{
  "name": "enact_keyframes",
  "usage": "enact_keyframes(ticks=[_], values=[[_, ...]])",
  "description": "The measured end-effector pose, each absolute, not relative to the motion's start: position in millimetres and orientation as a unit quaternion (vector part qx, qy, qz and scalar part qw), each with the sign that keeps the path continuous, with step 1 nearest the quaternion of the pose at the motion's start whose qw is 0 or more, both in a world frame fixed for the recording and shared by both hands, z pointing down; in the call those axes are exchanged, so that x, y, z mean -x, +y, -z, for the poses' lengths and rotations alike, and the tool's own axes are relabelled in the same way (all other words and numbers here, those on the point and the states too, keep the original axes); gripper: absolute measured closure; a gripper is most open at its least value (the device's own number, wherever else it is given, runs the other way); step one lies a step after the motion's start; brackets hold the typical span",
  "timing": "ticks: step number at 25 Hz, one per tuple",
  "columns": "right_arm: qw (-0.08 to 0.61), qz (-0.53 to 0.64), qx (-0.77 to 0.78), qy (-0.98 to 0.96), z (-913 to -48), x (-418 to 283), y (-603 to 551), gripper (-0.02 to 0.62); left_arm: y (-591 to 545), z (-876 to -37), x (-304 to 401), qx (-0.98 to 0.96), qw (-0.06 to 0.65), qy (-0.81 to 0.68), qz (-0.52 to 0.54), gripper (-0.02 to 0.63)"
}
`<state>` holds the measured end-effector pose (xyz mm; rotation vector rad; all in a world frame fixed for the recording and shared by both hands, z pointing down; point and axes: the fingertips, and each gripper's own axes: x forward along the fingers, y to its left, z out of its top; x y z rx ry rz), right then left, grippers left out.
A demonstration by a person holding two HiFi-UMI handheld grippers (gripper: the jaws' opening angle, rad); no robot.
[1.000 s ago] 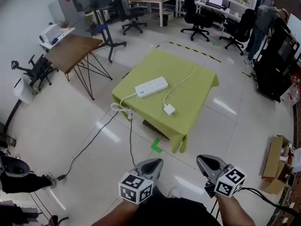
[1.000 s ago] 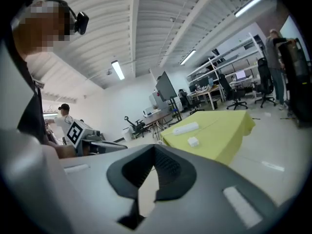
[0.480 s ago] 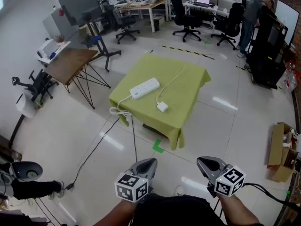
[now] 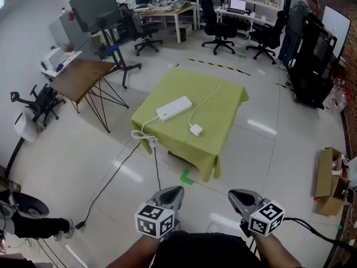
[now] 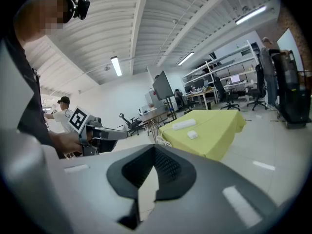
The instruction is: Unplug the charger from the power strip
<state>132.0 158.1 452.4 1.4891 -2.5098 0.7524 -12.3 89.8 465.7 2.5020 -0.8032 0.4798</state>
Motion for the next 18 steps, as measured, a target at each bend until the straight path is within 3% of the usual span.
enact_keyframes(ticks=[18], values=[[0.076,-0.225,-0.496,-0.835,-442,-124,158,0.595,96,-473,27,-0.908,0.237,-0.302,-0.169,0.6]])
